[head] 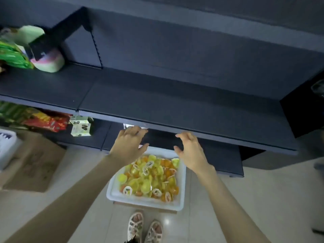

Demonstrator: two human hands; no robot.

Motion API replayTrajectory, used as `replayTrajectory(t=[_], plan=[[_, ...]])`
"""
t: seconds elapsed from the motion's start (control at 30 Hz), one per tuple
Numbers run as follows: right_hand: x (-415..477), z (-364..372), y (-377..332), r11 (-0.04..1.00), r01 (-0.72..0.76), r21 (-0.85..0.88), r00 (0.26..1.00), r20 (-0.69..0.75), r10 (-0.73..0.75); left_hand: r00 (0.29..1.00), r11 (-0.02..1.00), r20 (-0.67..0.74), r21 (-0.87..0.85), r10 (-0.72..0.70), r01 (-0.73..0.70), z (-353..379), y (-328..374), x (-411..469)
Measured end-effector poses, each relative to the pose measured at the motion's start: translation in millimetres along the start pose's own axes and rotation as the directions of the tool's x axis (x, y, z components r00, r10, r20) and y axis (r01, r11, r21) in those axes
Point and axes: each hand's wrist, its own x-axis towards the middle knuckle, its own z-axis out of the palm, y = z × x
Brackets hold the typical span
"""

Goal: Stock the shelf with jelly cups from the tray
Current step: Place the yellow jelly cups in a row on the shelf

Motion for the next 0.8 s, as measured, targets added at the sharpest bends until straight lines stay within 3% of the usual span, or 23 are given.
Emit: replayTrajectory(t=[0.13,0.23,0.43,0.63,0.8], plan=[[7,76,35,0.996,-0.085,0.02,0.986,0.148,0.081,0.975,0.994,0.213,-0.073,-0.068,0.085,81,-14,-21],[11,137,63,0.987,-0.153,0.05,0.963,0.232,0.138,0.915,0.974,0.385,-0.128,-0.125,0.187,146,-27,-40],[9,245,117,0.941,-0.328,0.083,0.89,0.36,0.279,0.784,0.933,0.595,-0.152,-0.178,0.326,264,-42,-72],[-2,316,159,0.841,-0.525,0.135,0.801,0.413,0.433,0.751,0.894,0.648,-0.252,-0.129,0.371,345,-44,-94],[-11,346,176,0.775,-0.586,0.237,0.792,0.37,0.486,0.824,0.907,0.564,-0.312,-0.063,0.283,380,-37,-97]])
